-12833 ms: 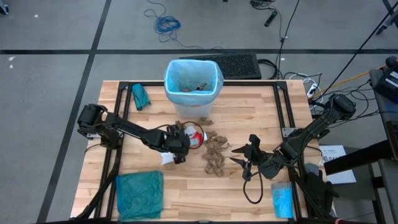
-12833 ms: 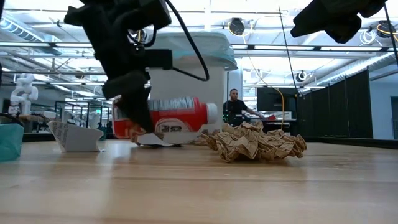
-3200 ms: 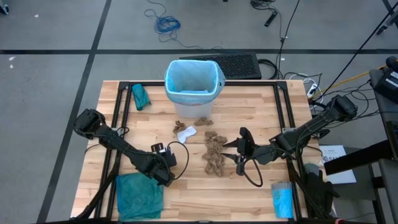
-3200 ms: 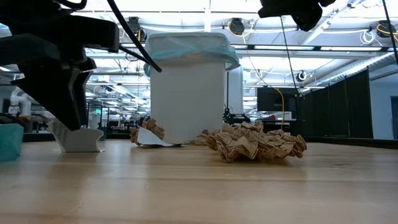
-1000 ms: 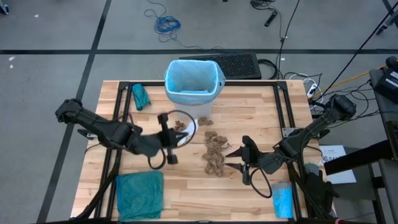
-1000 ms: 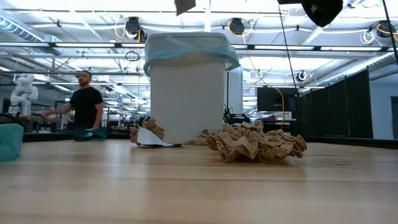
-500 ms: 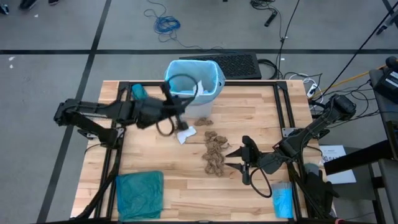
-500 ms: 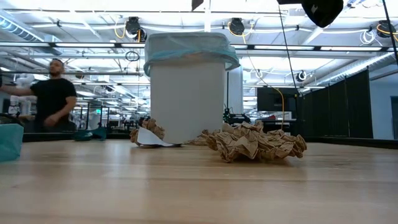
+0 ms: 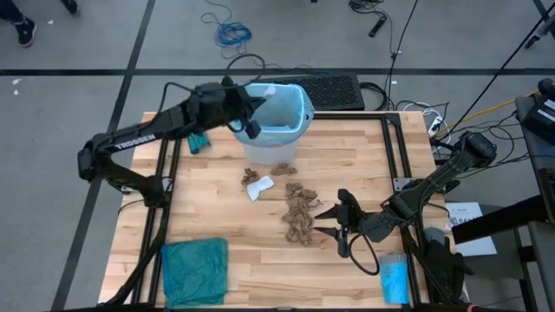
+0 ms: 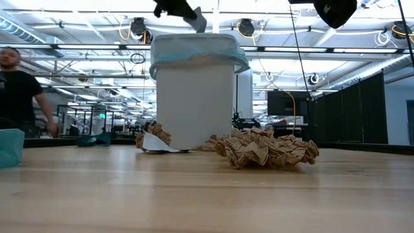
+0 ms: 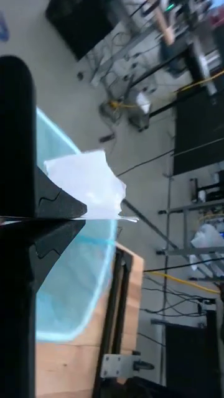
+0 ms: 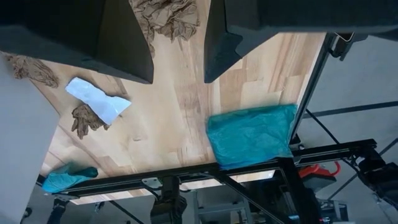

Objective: Place trash/remove bag and relplace
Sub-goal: Put the white paper into the blue trash bag inside the white trash bin, then put the brown paper into the blue trash bag inside the white trash bin

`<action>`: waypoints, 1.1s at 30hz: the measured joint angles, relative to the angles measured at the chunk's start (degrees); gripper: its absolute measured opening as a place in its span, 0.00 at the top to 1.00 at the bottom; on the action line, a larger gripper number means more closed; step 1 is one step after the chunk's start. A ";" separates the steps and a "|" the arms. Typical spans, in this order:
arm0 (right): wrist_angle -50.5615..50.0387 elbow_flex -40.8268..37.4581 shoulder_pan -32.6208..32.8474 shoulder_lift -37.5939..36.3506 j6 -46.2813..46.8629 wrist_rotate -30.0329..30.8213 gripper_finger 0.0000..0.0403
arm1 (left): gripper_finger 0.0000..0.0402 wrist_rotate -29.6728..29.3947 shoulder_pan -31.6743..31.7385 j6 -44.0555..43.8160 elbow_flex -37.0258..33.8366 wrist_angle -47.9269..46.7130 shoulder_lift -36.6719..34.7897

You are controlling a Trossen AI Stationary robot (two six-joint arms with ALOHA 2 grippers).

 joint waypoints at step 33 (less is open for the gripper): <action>2.76 0.00 -3.91 -0.11 -6.16 0.04 0.67 | 0.70 6.12 2.08 -4.59 -0.08 -2.74 6.62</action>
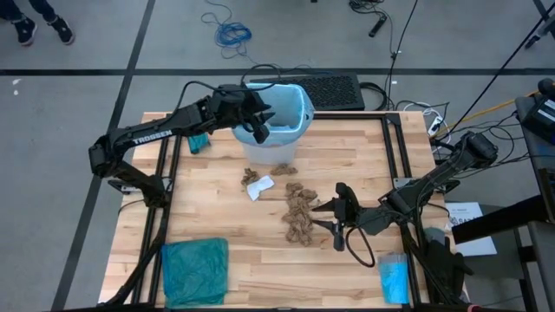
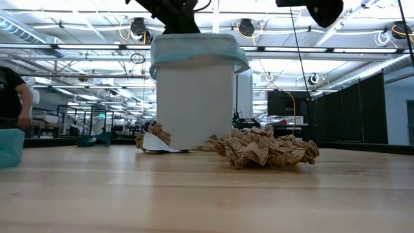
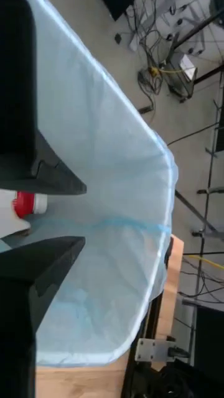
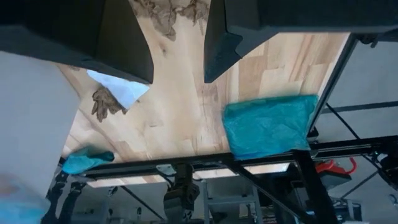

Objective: Place trash/remove bag and relplace
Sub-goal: Put the brown paper into the blue trash bag inside the white trash bin

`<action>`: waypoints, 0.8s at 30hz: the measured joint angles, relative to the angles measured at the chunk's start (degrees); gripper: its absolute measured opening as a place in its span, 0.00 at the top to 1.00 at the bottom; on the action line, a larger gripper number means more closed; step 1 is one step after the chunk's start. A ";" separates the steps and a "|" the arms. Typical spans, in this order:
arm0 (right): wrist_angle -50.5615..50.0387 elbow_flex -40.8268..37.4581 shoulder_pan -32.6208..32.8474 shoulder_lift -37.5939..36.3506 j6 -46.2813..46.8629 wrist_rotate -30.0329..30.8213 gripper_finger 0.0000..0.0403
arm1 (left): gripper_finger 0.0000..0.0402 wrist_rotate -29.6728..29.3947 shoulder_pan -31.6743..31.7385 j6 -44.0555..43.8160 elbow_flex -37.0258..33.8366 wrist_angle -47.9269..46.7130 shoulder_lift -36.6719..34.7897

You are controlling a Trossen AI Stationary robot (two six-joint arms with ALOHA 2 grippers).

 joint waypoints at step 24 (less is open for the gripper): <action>1.35 0.00 -0.65 -0.02 1.84 -0.35 0.67 | 0.59 -4.79 0.44 -1.33 0.01 -1.34 -0.13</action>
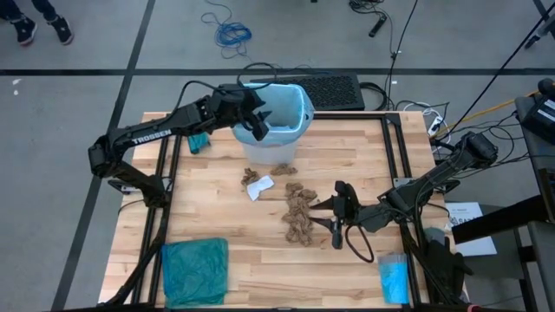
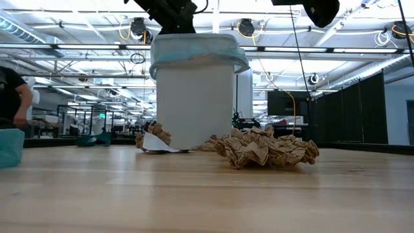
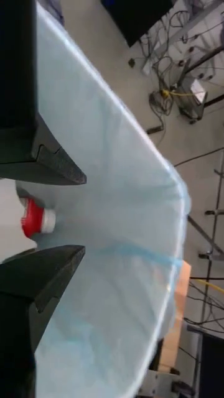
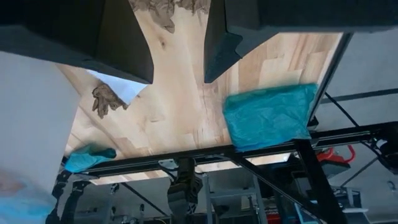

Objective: Place trash/remove bag and relplace
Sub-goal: Put the brown paper into the blue trash bag inside the white trash bin

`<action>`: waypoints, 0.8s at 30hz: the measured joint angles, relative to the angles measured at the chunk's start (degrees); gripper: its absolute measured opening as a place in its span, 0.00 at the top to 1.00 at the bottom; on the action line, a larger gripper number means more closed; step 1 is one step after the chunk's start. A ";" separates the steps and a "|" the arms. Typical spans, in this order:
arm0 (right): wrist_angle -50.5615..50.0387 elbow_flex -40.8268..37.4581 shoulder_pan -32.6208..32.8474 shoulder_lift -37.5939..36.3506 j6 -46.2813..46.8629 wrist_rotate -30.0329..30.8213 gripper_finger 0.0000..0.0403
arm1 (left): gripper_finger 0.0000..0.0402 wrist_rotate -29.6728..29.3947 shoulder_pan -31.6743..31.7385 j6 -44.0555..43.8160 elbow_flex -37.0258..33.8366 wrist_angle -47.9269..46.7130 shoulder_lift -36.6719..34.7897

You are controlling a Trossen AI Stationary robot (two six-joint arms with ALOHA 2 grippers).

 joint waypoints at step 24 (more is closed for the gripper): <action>0.07 0.00 0.70 3.15 1.66 0.26 0.67 | 0.59 3.16 -10.41 2.24 0.01 -4.88 -6.74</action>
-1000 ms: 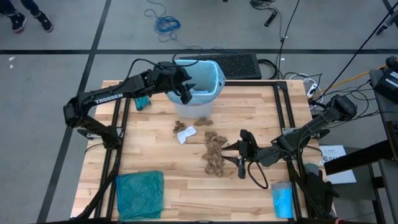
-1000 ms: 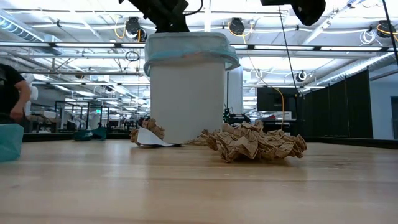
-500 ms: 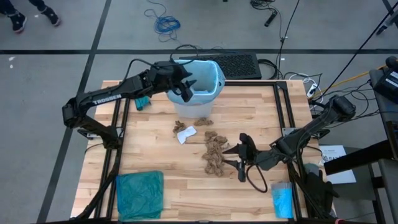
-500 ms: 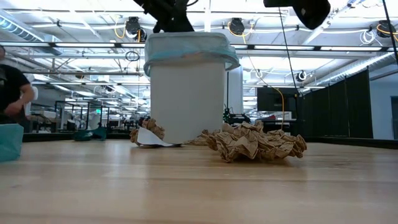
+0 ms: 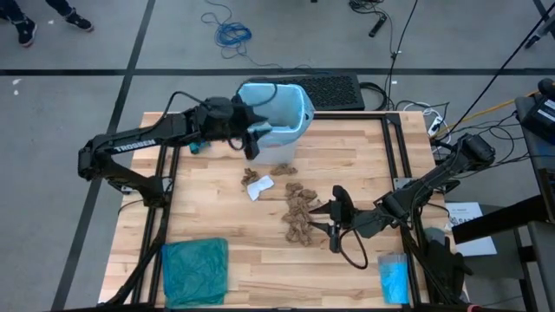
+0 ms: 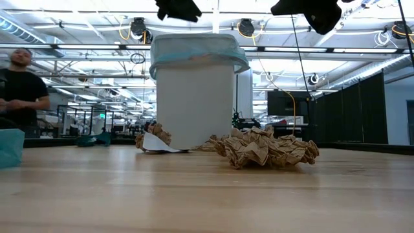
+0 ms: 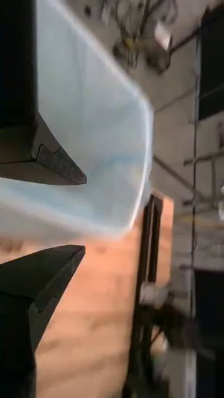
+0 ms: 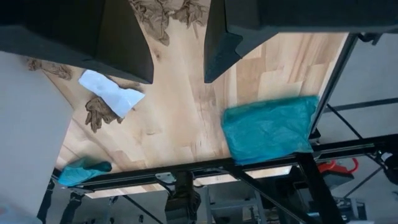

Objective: Place trash/remove bag and relplace
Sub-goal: Put the brown paper into the blue trash bag inside the white trash bin

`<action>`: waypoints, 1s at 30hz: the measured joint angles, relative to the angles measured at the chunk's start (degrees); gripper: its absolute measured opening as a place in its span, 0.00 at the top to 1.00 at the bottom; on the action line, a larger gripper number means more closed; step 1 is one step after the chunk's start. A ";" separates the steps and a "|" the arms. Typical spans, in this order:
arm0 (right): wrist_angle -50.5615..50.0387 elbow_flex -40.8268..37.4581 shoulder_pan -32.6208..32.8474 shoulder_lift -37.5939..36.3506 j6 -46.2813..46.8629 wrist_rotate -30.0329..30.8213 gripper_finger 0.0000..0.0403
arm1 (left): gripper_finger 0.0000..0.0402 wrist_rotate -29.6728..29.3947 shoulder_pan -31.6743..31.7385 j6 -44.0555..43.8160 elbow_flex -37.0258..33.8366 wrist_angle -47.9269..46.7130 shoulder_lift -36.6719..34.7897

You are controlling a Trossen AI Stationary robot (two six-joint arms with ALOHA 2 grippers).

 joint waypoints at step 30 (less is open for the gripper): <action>-1.42 0.00 0.00 0.00 0.54 0.00 0.67 | 0.59 -7.89 -36.63 -26.30 -12.96 -6.90 2.17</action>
